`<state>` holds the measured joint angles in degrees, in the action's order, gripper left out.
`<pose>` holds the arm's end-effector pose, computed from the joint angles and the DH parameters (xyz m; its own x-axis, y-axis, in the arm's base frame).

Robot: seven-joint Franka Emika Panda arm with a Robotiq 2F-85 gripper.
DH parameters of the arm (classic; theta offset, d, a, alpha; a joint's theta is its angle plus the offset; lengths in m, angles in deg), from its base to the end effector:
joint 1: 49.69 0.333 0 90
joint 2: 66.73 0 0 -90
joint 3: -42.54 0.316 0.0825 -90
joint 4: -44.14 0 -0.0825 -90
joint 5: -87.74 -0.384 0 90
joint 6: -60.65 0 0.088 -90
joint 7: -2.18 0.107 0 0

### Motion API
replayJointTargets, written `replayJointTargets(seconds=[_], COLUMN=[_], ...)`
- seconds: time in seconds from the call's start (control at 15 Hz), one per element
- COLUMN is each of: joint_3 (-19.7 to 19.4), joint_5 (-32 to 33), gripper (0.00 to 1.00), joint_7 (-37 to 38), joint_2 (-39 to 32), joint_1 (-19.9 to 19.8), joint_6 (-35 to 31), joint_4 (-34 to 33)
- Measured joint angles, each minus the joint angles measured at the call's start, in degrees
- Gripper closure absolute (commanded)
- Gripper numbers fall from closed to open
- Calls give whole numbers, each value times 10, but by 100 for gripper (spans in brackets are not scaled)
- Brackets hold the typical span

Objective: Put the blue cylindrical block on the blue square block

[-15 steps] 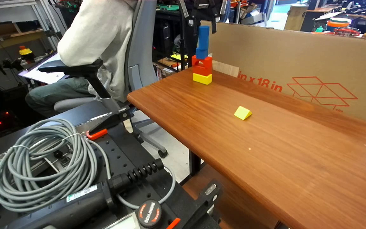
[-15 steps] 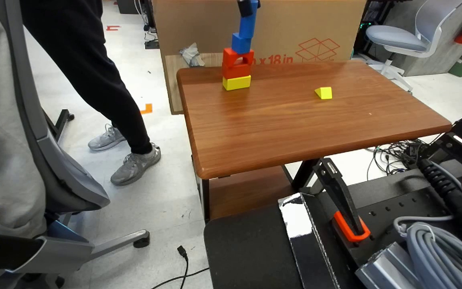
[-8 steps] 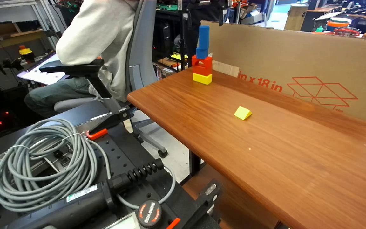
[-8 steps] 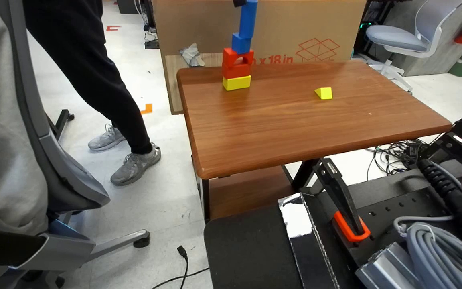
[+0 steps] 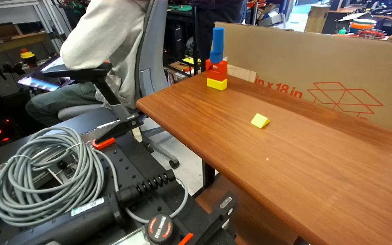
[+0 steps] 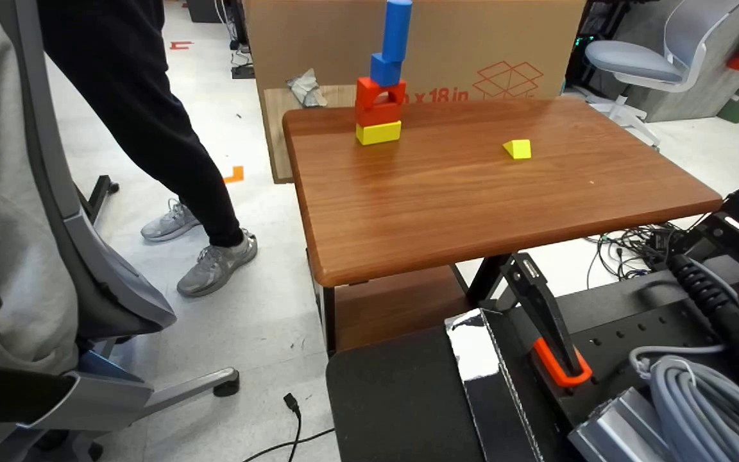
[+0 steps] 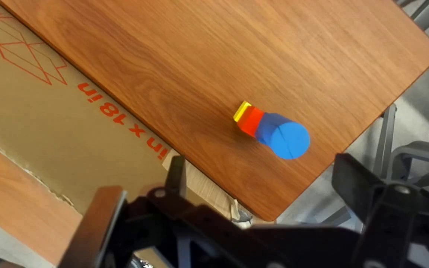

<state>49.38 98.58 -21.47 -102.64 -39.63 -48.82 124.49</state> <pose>0.6858 0.1778 0.3306 0.7176 0.6809 -0.1459 0.6924 -0.7201 0.0452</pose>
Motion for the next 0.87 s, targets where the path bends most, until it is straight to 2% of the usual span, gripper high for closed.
replayJointTargets(seconds=[0.53,0.67,0.87], joint_3=[-11,-22,-24], joint_5=[-94,-98,-100], gripper=[0,0,0], joint_7=[54,60,62], joint_2=[118,131,135], joint_1=[-103,-118,-124], joint_6=[-186,-199,-202], joint_4=[234,274,287])
